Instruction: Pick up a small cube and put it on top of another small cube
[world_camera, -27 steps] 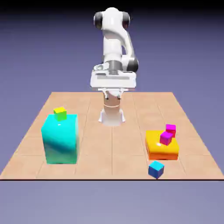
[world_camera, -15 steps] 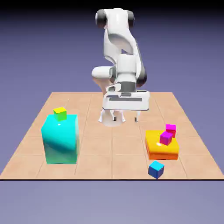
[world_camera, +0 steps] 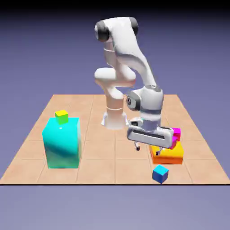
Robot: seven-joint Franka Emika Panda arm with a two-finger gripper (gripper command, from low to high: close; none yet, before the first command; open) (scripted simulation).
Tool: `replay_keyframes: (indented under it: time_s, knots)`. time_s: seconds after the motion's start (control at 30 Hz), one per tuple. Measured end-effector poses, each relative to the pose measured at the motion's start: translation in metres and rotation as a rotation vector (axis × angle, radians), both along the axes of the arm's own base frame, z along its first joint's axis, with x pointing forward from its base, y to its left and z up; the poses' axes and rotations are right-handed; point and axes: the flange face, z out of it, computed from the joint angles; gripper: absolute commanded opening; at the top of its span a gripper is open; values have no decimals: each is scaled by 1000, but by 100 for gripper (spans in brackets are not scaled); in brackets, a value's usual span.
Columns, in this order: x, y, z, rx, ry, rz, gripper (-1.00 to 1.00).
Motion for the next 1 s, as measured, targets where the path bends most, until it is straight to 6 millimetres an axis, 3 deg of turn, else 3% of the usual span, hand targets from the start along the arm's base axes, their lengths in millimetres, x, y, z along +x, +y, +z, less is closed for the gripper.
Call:
replay_keyframes:
  time_s: [0.23, 0.3, 0.43, 0.47, 0.53, 0.67, 0.83, 1.0]
  knots:
    - [8, 41, -41, 48, 115, -191, 0]
    - [9, 45, -44, 53, 125, -210, 0]
    - [9, 46, -112, 53, 125, -211, 0]
    - [8, 46, -114, 53, 125, -210, -100]
    - [8, 46, -114, 53, 125, -210, -100]
    - [9, 45, -47, 54, 124, -210, -100]
    - [31, -75, -10, -85, 128, -294, -100]
    - [23, -194, 45, -155, 152, -398, -100]
